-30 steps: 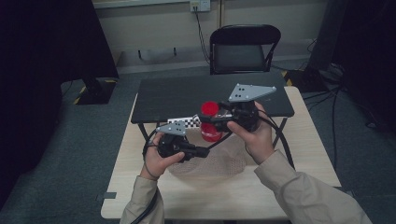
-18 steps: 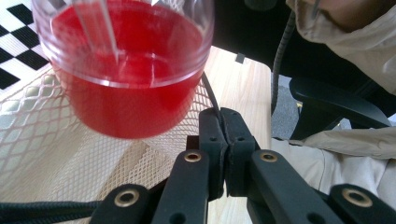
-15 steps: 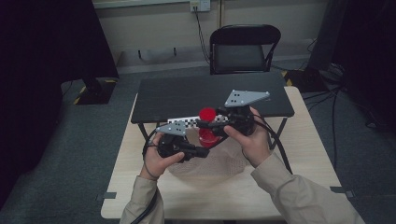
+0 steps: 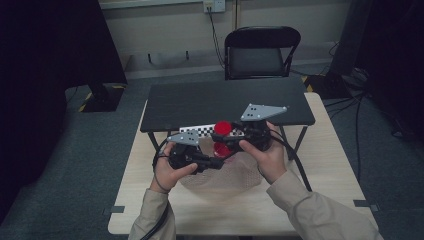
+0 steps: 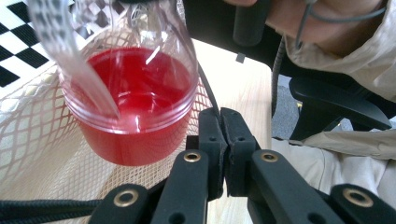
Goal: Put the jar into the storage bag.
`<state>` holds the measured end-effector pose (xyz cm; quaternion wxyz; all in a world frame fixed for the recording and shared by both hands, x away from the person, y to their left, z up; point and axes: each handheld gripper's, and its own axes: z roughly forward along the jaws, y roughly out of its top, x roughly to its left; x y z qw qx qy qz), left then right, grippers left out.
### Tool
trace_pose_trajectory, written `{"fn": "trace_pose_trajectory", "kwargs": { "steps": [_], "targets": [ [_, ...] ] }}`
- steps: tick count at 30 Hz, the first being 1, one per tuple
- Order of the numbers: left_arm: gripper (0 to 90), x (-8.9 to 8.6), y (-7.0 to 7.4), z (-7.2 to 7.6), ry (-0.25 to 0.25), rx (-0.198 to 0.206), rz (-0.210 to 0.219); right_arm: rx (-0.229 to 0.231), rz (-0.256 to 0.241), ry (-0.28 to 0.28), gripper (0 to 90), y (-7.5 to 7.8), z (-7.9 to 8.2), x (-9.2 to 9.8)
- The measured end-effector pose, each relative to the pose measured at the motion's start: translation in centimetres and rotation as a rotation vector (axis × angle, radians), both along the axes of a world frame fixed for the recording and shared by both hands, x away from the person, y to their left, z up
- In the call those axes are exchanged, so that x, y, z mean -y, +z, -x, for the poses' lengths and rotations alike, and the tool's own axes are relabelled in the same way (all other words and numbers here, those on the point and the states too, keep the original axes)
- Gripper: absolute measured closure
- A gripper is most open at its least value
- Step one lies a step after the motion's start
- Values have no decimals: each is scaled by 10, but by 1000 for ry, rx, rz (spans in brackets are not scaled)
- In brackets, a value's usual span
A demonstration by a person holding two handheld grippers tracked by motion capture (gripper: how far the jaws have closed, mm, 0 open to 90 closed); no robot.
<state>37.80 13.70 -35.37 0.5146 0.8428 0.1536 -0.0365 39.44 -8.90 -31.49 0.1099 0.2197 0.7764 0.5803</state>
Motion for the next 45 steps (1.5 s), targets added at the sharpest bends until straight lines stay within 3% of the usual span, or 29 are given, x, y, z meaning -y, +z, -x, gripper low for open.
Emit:
{"fn": "trace_pose_trajectory", "kwargs": {
  "steps": [4,9,20,27,36,38,42,45],
  "targets": [
    [876,0,0,1,6,-3,3,2,-9,-10,488,-7,1,-1],
    [877,0,-1,1,9,-3,3,16,-54,-41,488,-16,3,1],
    [876,0,-1,1,7,-2,4,46,-54,-71,487,-29,3,2],
    [873,0,-1,1,8,0,5,90,-89,-108,487,-36,6,2],
    [873,0,-2,1,10,-5,9,119,-72,-128,483,-38,8,0],
    [873,0,-2,1,10,-6,7,131,-57,-144,423,-38,8,1],
    [872,0,-4,0,10,-15,5,126,-54,-169,145,-37,8,2],
    [870,0,-5,-1,10,-15,2,115,-71,-185,69,-38,8,5]
  ]
}}
